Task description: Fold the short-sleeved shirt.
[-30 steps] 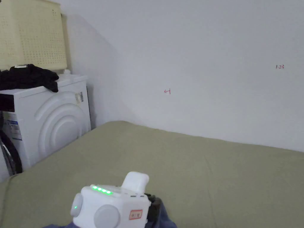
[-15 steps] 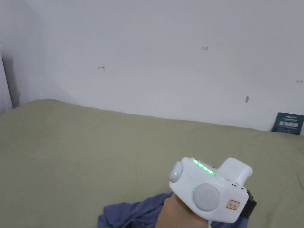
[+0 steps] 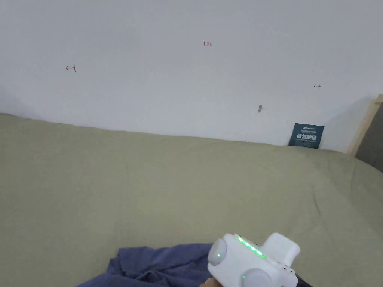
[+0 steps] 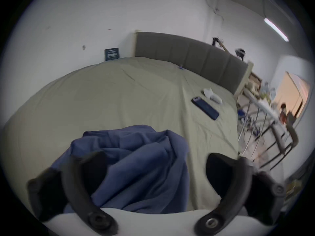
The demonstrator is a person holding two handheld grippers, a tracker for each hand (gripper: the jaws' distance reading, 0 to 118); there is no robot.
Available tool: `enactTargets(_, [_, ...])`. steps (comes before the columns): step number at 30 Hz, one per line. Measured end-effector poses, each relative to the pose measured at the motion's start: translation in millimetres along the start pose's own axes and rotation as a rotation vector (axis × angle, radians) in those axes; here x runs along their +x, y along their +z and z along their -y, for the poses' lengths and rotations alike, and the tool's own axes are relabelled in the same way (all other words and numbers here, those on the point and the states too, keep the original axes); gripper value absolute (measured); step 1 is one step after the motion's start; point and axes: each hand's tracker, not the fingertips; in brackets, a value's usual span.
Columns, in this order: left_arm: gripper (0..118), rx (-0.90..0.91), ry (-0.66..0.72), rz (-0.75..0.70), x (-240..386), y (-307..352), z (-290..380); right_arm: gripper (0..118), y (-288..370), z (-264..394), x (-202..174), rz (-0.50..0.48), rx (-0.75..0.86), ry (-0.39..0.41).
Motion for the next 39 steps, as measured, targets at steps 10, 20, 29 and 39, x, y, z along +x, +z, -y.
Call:
enactTargets(10, [117, 0.366, 0.164, -0.498, -25, 257, 68, 2, -8, 3, 13, 0.042, 0.017, 0.016])
enactTargets(20, [0, 0.341, 0.349, -0.795, 7, 369, 175, 2, -4, 5, -11, -0.057, 0.007, 0.033])
enactTargets(29, [0, 0.178, 0.582, -0.793, -45, 365, 225, 2, -14, 11, -19, -0.093, -0.027, 0.028])
enactTargets(39, [107, -0.070, 0.725, -0.641, -173, 297, 240, 2, -50, 9, 3, -0.032, -0.088, 0.003])
